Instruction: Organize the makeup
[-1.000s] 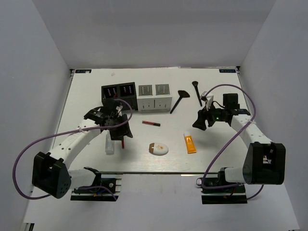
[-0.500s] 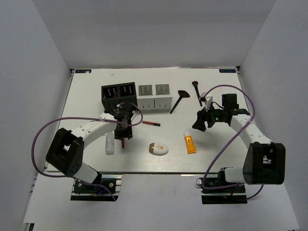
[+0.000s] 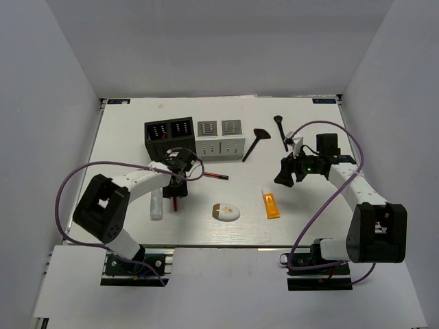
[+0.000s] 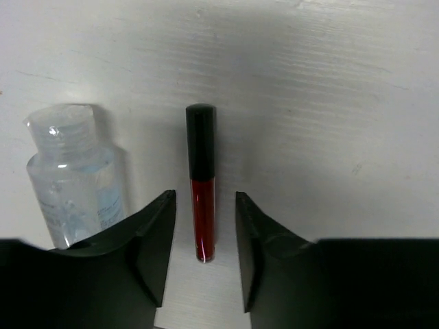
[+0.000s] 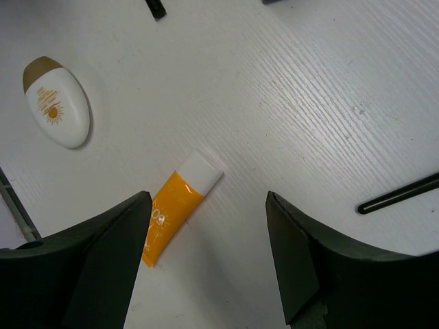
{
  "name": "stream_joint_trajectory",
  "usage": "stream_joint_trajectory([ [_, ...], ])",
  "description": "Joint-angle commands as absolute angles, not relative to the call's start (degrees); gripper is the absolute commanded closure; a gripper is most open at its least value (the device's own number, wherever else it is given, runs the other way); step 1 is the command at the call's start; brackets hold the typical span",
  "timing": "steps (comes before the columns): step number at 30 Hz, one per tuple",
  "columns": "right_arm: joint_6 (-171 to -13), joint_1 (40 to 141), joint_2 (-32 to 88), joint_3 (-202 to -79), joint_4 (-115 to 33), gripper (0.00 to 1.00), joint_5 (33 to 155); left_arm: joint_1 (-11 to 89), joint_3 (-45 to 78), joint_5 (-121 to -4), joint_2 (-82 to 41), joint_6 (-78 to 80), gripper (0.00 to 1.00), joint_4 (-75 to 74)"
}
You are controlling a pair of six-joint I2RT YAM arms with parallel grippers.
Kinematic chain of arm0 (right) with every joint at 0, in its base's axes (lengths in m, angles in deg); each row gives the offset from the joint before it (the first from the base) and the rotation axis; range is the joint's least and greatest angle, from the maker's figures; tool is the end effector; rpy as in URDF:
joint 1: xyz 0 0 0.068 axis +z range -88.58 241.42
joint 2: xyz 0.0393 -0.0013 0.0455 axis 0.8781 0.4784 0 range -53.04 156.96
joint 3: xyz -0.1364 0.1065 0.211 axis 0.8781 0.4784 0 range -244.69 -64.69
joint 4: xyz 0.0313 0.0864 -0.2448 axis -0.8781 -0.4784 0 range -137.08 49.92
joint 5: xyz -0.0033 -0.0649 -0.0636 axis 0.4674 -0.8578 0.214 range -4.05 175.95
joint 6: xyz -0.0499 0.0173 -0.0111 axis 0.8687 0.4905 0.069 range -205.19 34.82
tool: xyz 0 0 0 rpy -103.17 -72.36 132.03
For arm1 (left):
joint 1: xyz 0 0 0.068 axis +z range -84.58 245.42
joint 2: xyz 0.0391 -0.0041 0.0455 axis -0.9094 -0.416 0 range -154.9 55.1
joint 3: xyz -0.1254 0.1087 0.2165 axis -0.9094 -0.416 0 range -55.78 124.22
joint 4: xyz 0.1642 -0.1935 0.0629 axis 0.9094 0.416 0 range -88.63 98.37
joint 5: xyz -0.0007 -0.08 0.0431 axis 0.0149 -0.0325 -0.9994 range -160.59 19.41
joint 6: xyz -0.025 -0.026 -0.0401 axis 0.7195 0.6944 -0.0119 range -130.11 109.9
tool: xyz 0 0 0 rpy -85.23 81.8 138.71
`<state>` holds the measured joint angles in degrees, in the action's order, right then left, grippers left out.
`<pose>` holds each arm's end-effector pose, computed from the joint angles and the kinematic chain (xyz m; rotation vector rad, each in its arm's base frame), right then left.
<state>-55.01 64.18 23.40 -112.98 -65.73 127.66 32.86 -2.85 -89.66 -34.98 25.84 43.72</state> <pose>0.2603 0.0362 0.2263 -0.9215 2.1127 0.6693 0.2350 -0.1363 0.1715 -0.1256 2.7917 0.2436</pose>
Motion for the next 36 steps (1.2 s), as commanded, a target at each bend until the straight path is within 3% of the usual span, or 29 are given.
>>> stream_joint_trajectory([
  [1,-55.39,64.32,21.93,-114.43,-66.54,0.27,127.7,33.34,-3.66,-91.25,-35.77,24.7,0.52,40.05],
  [10,-55.39,64.23,21.31,-114.08,-67.15,0.27,127.34,33.34,-5.33,-89.84,-38.68,24.17,0.7,37.23],
  [14,-55.21,64.32,21.23,-114.17,-67.5,0.27,127.25,33.34,-6.91,-88.61,-37.1,24.26,0.91,36.44],
  [17,-54.87,64.23,21.49,-114.43,-67.94,0.27,127.26,32.63,-5.25,-86.78,-31.32,22.6,1.0,36.35],
  [22,-54.69,64.4,22.37,-114.79,-67.68,0.27,127.61,33.34,-1.3,-83.78,-15.84,21.53,1.0,34.68],
  [25,-54.43,64.49,22.81,-115.14,-67.77,0.27,127.78,33.86,1.25,-87.8,-11.36,21.8,1.0,33.72],
  [36,-52.67,65.9,23.69,-116.72,-68.47,0.27,127.52,37.2,8.63,-116.72,-18.8,21.1,1.0,20.62],
])
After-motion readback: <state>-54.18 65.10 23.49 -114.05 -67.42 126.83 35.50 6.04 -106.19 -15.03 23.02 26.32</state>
